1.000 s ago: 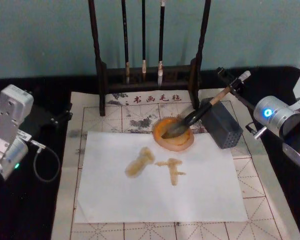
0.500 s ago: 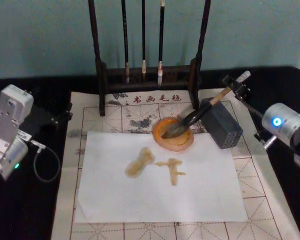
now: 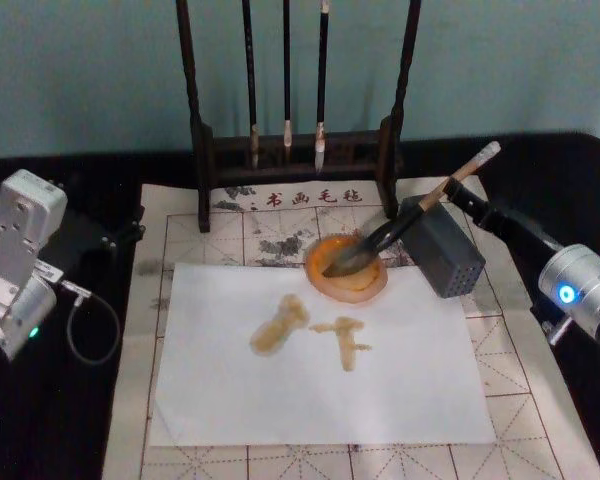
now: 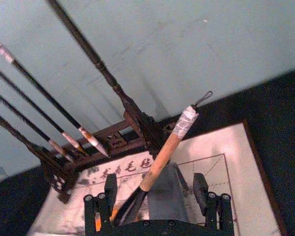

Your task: Pick up the brush from the inkstone, write on the paper, then place the brush back to its original position.

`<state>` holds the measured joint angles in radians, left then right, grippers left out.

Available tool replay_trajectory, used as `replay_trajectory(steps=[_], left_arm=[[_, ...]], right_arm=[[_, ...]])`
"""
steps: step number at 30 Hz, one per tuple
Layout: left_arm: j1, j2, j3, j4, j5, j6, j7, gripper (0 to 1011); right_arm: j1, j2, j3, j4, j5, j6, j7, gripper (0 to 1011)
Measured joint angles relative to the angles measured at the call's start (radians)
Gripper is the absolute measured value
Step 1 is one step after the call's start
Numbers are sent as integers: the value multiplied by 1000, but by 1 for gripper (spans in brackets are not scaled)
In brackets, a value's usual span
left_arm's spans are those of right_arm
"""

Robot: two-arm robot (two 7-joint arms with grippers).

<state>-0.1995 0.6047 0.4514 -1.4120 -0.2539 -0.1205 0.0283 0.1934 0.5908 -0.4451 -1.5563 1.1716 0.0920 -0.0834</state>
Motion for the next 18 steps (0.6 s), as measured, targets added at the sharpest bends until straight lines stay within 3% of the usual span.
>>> replay_trajectory(steps=[1, 2, 4, 8, 11, 18], left_arm=[[0, 0, 0, 0, 0, 0, 0, 1001], [0, 0, 0, 0, 0, 0, 0, 1001], [0, 0, 0, 0, 0, 0, 0, 1001], [0, 0, 0, 0, 0, 0, 0, 1001], [0, 0, 0, 0, 0, 0, 0, 1001], [0, 0, 0, 0, 0, 0, 0, 1001]], right_arm=[[0, 2, -11, 4, -40, -18, 5, 1000], [0, 2, -11, 4, -40, -18, 5, 1000], [3, 3, -28, 16, -105, -48, 15, 1000], [7, 4, -45, 28, -177, -84, 23, 1000], [7, 8, -62, 39, -257, -128, 31, 1000], [7, 13, -89, 59, -376, -183, 41, 1000]])
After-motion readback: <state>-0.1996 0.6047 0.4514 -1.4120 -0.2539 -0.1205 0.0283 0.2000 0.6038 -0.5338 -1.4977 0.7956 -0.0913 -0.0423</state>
